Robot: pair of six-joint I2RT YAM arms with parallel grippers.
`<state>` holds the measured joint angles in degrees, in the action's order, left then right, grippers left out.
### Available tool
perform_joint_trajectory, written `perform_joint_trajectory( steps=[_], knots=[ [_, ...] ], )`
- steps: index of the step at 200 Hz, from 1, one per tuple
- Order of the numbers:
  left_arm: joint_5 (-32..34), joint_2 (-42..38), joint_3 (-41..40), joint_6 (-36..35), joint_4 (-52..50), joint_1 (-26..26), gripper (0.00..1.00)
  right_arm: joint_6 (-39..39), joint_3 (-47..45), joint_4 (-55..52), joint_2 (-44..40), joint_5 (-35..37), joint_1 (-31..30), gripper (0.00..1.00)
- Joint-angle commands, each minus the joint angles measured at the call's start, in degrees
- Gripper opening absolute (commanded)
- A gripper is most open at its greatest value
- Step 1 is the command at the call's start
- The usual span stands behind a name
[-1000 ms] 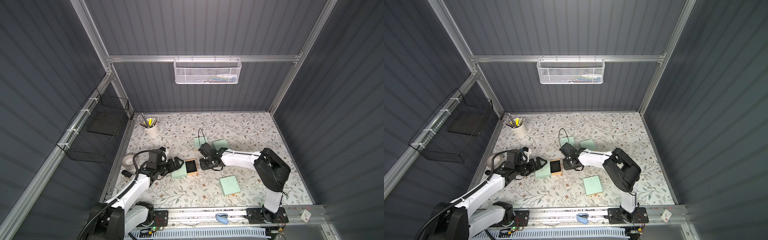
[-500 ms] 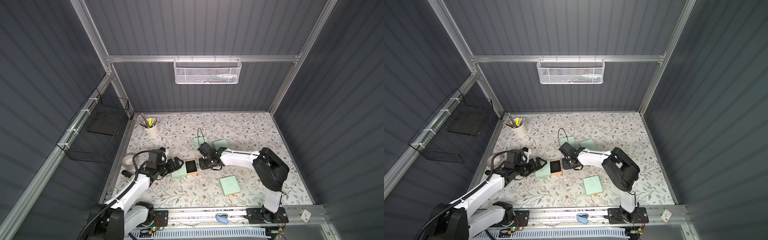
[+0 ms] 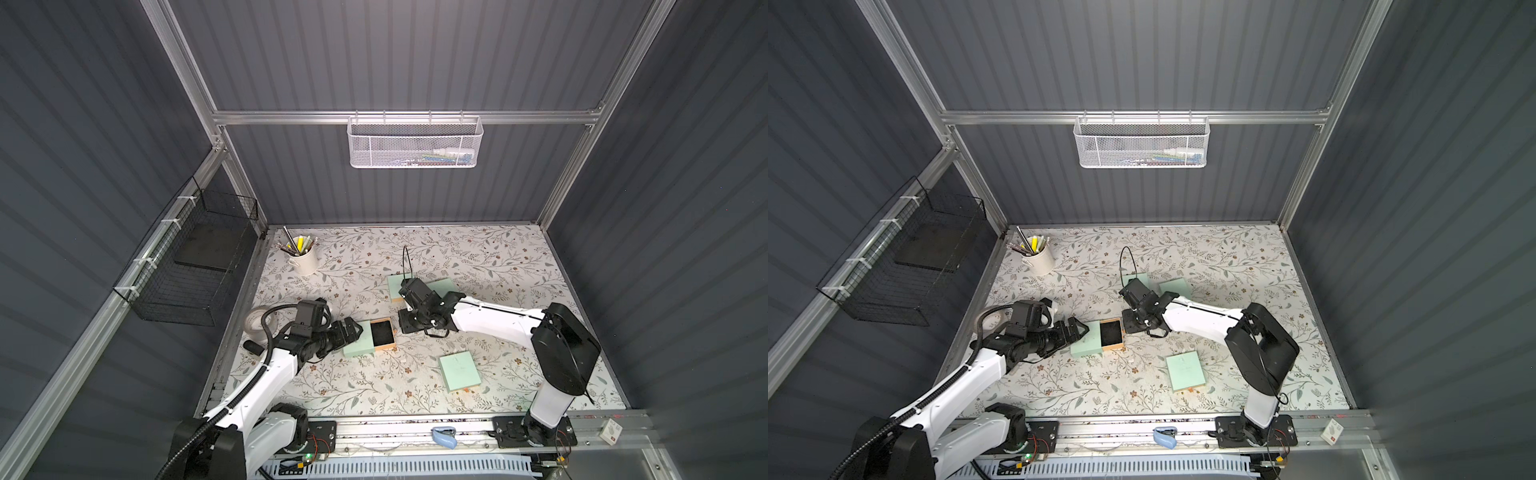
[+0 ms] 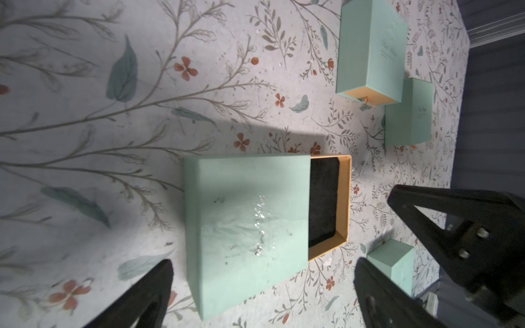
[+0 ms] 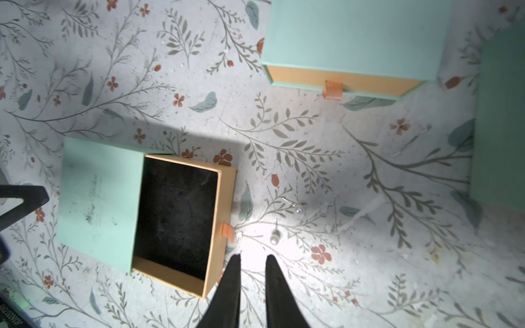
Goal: Take out the earrings from the drawer-style jewelry box
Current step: Place the earring at the center of the board, then close the drawer of the jewelry box.
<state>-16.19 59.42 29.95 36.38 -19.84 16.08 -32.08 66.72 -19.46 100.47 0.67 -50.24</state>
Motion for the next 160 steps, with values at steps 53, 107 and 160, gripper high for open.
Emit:
perform_joint_trajectory(
  steps=[53, 107, 160],
  knots=[
    [-1.2, 7.0, 2.0, -1.5, 3.2, -0.2, 1.00, 0.0, 2.0, -2.5, 4.0, 1.0, -3.4, 0.19],
    [-5.2, 9.8, 1.5, -2.0, 6.6, -0.2, 1.00, 0.1, 3.8, -2.5, 6.6, 0.2, -3.5, 0.19],
    [-8.0, 10.6, 1.1, -1.7, 9.4, -0.2, 1.00, 0.3, 5.7, -1.8, 8.4, -1.7, -3.6, 0.19]
  ],
)
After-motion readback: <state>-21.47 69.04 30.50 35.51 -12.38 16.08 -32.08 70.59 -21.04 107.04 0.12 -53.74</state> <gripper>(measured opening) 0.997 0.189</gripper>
